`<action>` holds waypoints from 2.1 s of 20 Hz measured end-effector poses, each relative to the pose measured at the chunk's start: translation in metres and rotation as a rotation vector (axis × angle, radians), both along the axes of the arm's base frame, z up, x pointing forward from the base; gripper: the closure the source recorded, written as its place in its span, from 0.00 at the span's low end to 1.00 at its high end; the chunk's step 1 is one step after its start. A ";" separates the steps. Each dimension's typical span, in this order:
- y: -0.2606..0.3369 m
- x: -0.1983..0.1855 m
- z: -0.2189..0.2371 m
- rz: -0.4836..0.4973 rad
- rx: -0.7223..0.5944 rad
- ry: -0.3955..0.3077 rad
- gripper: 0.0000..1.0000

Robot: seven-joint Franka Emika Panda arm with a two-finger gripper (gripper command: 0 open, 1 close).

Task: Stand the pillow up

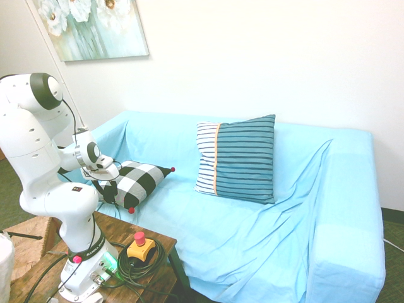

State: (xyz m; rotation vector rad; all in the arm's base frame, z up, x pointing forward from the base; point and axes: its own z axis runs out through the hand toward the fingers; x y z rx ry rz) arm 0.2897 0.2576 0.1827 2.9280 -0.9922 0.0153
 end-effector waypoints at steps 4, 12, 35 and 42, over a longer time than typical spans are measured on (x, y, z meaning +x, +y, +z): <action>0.024 -0.013 -0.031 -0.029 -0.003 -0.007 0.00; 0.047 -0.008 -0.106 -0.080 0.037 -0.028 0.00; 0.016 0.187 0.066 -0.102 0.103 -0.244 0.00; 0.002 0.294 0.128 -0.104 0.107 -0.285 0.00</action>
